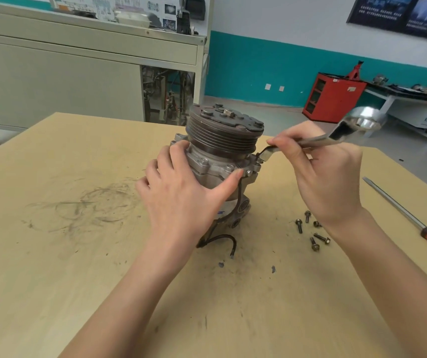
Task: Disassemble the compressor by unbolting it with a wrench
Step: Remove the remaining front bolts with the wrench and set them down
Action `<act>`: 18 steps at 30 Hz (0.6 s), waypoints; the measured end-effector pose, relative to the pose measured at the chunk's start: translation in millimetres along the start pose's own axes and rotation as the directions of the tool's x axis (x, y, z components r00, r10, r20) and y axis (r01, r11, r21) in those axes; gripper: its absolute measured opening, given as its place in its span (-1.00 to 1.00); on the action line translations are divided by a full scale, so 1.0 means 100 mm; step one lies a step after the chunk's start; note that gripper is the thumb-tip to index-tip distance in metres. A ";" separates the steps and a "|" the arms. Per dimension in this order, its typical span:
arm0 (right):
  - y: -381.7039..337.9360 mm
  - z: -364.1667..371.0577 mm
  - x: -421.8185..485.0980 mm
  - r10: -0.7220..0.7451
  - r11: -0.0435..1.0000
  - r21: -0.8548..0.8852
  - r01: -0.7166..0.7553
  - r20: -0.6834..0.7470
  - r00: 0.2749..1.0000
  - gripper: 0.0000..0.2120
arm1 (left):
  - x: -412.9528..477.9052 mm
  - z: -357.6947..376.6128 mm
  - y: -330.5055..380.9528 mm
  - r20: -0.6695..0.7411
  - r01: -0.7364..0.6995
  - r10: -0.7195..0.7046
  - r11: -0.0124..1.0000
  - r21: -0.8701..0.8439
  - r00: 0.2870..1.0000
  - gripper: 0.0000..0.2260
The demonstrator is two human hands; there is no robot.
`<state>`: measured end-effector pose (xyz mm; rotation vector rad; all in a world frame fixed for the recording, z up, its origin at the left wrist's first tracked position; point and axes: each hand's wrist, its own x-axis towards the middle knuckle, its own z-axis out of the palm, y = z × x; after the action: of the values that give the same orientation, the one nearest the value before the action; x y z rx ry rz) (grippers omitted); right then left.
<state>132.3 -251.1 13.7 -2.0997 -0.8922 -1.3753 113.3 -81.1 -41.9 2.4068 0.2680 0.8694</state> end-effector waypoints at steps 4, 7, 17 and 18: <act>-0.08 0.03 -0.08 -0.108 0.994 -0.032 0.109 0.018 0.994 -0.59 | 0.00 0.00 0.00 0.004 -0.001 0.001 1.000 0.007 1.000 -0.11; -0.15 0.07 -0.19 -0.152 0.986 -0.063 0.157 0.072 0.986 -0.53 | 0.00 0.01 0.00 0.000 -0.008 0.008 1.000 0.005 1.000 -0.13; -0.02 0.14 -0.43 0.390 0.777 0.523 -0.352 0.039 0.920 -0.84 | 0.00 -0.01 0.00 0.005 0.001 -0.001 1.000 0.004 1.000 -0.11; -0.01 0.16 -0.45 0.471 0.680 0.617 -0.396 0.047 0.881 -0.83 | 0.00 -0.01 0.00 0.006 0.002 -0.002 1.000 0.004 1.000 -0.11</act>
<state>128.6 -251.0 -34.4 -1.5576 -0.6125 -0.7928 112.4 -81.1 -41.1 2.4120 0.2702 0.8612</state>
